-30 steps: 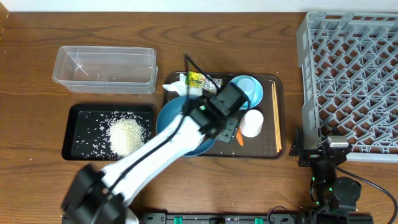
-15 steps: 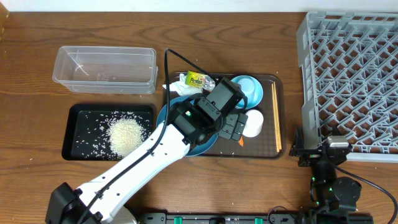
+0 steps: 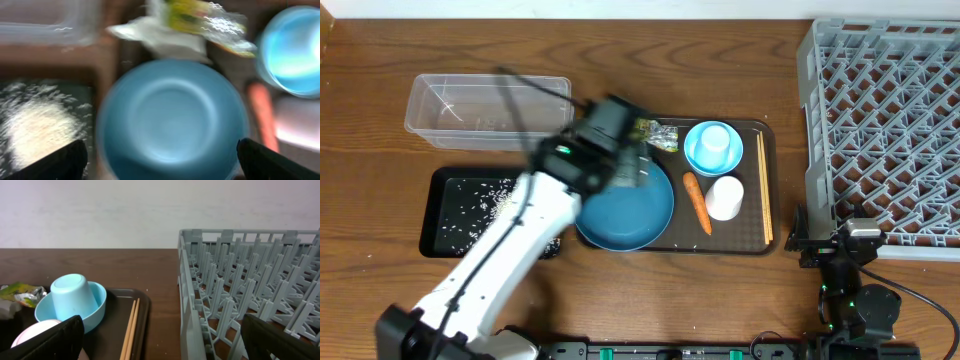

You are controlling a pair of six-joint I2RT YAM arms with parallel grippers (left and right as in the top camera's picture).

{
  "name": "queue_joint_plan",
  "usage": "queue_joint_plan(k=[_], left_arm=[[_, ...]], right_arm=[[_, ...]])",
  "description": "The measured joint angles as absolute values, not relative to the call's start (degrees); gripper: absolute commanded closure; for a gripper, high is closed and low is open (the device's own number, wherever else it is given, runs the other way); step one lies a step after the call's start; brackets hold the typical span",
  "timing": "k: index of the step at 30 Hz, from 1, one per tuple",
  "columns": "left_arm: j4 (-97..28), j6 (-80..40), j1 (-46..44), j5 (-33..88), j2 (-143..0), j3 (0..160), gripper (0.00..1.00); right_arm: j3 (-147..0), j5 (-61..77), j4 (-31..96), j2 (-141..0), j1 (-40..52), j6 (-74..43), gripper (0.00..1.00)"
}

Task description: Sort waste into correct bins and load items into the dishwasher rack

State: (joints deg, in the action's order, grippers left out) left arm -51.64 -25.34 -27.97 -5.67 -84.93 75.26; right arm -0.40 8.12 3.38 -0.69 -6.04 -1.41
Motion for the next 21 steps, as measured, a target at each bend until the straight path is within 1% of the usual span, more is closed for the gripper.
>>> queue_joint_plan(k=[1,9,13,16,18,21], left_arm=[[-53.0,-25.8,-25.3,-5.9,-84.1,75.3,0.02],[-58.5,-27.2,-12.9,-6.0,-82.8,75.3,0.02],[-59.6,-27.2,-8.0,-6.2,-82.8,75.3,0.01],[-60.0,-27.2,-5.7,-6.3,-82.8,75.3,0.01],[-60.4,-27.2,-4.9,-6.2,-82.8,75.3,0.01],[-60.8,-27.2,-4.6,-6.3,-82.8,75.3,0.01]], right_arm=[[-0.4,8.1,3.4,-0.7,-6.0,-1.4,0.01],[-0.4,8.1,2.9,-0.7,-6.0,-1.4,0.01],[-0.4,10.4,-3.0,-0.8,-6.0,-3.7,0.01],[-0.4,13.8,-13.9,-0.7,-6.0,-9.7,0.01],[-0.4,16.6,-20.3,-0.7,-6.0,-16.4,0.01],[-0.4,20.3,-25.2,-0.7,-6.0,-27.5,0.01]])
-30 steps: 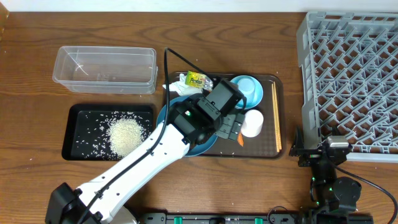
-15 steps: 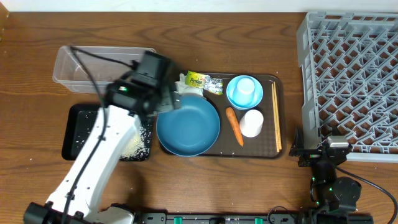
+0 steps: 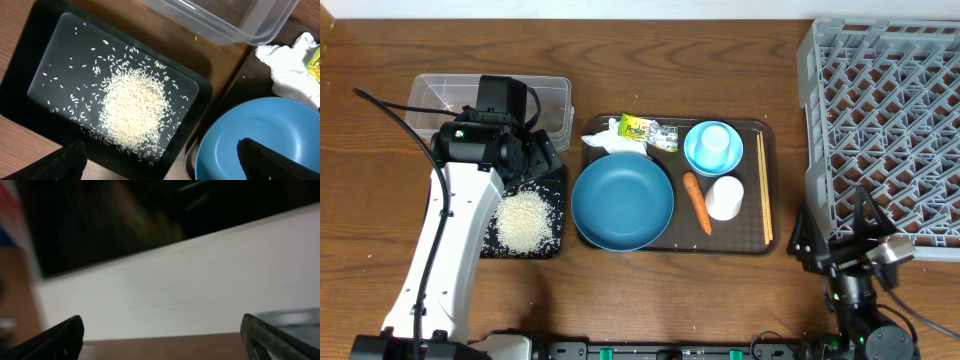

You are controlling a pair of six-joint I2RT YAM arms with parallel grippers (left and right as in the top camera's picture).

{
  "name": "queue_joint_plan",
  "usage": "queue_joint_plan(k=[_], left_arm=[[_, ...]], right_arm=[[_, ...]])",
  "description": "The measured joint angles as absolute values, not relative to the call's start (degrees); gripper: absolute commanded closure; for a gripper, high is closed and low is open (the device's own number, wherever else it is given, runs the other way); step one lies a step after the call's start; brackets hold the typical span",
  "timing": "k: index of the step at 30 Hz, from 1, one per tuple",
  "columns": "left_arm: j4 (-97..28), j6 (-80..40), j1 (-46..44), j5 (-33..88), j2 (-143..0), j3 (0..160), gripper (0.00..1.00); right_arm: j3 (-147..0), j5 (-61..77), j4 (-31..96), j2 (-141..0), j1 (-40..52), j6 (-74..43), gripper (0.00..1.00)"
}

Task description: Sort waste into correct bins and load items into the dishwasher rack

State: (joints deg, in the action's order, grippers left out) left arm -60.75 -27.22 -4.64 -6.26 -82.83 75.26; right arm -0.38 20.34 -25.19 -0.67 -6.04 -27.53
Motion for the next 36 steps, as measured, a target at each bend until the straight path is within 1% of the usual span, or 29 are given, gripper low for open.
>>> queue_joint_plan(k=[4,8,11,14,17,21,22,26,29,31,36], left_arm=[[-60.9,-27.2,-4.6,-6.2,-82.8,75.3,0.01],[-60.9,-27.2,-4.6,-6.2,-82.8,75.3,0.01],[-60.9,-27.2,-4.6,-6.2,-82.8,75.3,0.01],[-60.9,-27.2,-4.6,-6.2,-82.8,75.3,0.01],[-60.9,-27.2,-4.6,-6.2,-82.8,75.3,0.01],[-60.9,-27.2,-4.6,-6.2,-82.8,75.3,0.01],[-61.0,-27.2,-4.6,-6.2,-82.8,75.3,0.01],[-60.9,-27.2,-4.6,-6.2,-82.8,75.3,0.01],[-61.0,-27.2,-4.6,-6.2,-82.8,75.3,0.01],[-61.0,-27.2,-4.6,-6.2,-82.8,75.3,0.01],[-61.0,-27.2,-4.6,-6.2,-82.8,75.3,0.01]], right_arm=[[-0.4,23.6,-26.5,-0.7,-6.0,-39.0,0.01],[-0.9,26.2,-26.4,-0.7,-6.0,-43.5,0.01],[-4.9,29.1,-23.8,-1.8,-6.0,-44.3,0.01],[-13.0,32.4,-16.7,-5.7,-6.0,-42.6,0.01],[-22.4,36.2,-7.5,-12.9,-6.0,-38.5,0.01],[-33.4,43.0,3.2,-26.1,-6.0,-32.2,0.01],[-36.9,45.2,6.5,-31.2,-5.9,-30.0,0.01],[-46.9,48.3,17.7,-44.9,-3.9,-22.0,0.01],[-55.6,45.1,30.0,-54.3,1.1,-15.7,0.01],[-61.7,39.4,37.9,-59.4,5.2,-12.7,0.01],[-79.3,18.7,53.1,-71.9,16.8,-9.1,0.01]])
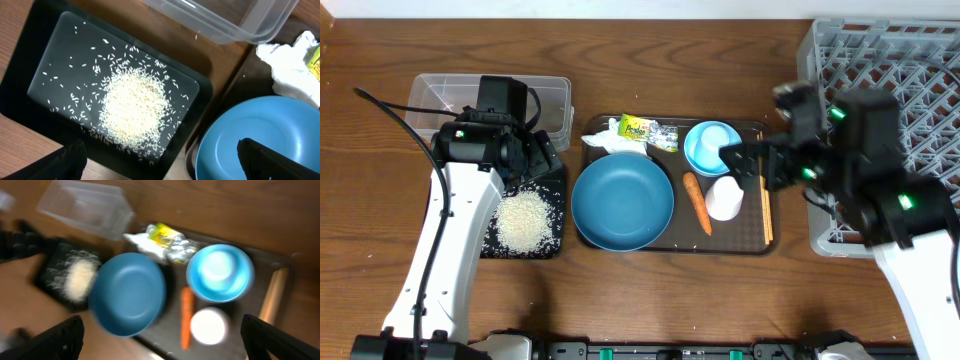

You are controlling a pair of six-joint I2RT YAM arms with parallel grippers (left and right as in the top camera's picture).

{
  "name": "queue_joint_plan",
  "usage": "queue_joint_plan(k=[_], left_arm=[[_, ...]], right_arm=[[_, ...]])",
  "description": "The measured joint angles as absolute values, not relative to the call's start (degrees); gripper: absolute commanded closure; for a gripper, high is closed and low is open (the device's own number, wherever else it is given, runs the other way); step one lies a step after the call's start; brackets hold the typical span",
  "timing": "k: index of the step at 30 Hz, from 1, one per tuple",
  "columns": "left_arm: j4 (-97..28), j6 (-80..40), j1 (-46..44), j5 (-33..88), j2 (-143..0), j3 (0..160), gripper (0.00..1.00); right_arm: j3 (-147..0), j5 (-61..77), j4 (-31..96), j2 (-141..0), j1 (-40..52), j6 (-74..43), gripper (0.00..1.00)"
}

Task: Sort waste into correct bins and load items into the dishwasher rack
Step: 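Reach the right gripper down and grasp the white cup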

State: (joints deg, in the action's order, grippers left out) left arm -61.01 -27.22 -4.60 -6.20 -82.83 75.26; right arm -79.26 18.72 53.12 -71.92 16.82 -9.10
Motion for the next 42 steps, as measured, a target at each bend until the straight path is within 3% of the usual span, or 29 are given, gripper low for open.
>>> queue_joint_plan(k=[9,32,42], left_arm=[[-61.0,-27.2,-4.6,-6.2,-82.8,75.3,0.01],[-60.9,-27.2,-4.6,-6.2,-82.8,75.3,0.01],[-60.9,-27.2,-4.6,-6.2,-82.8,75.3,0.01]], right_arm=[[-91.9,2.2,61.5,-85.4,22.2,-8.4,0.01],[-91.2,7.8,76.7,-106.7,22.3,-11.2,0.01],[-84.0,4.8,70.6,-106.7,22.3,-13.5,0.01]])
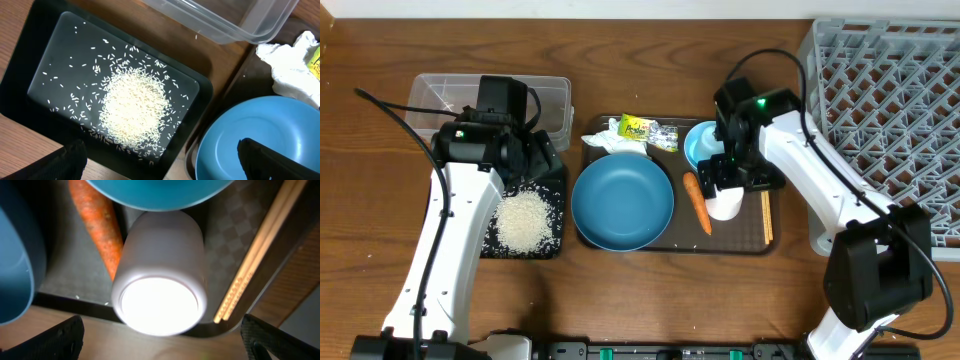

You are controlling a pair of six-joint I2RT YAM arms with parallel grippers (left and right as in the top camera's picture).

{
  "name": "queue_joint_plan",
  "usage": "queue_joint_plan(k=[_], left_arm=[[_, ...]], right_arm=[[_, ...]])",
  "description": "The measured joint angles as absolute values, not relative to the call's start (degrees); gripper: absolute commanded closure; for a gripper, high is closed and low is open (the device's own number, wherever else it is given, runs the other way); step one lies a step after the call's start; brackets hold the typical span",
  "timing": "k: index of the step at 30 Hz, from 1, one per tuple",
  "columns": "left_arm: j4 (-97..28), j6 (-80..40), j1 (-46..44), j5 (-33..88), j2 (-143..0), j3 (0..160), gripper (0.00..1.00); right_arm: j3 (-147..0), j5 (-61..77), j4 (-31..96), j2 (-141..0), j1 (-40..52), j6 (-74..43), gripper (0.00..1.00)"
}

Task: Sort waste into correct bins and load items into the dishwasher rack
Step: 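Reach the right gripper down and grasp the white cup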

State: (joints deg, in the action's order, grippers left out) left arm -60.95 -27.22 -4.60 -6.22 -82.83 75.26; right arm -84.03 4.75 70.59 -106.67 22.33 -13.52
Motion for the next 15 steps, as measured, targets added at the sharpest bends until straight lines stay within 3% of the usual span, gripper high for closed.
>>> queue_joint_plan(k=[12,15], left_arm=[[-60.9,-27.2,-4.6,-6.2,-82.8,75.3,0.01],[-60.9,-27.2,-4.6,-6.2,-82.8,75.3,0.01]], right_arm=[[-80.3,4.4,64.0,-106.7,22.3,-14.1,0.05],[-79.9,4.4,63.1,-106.7,22.3,-14.7,0.17]])
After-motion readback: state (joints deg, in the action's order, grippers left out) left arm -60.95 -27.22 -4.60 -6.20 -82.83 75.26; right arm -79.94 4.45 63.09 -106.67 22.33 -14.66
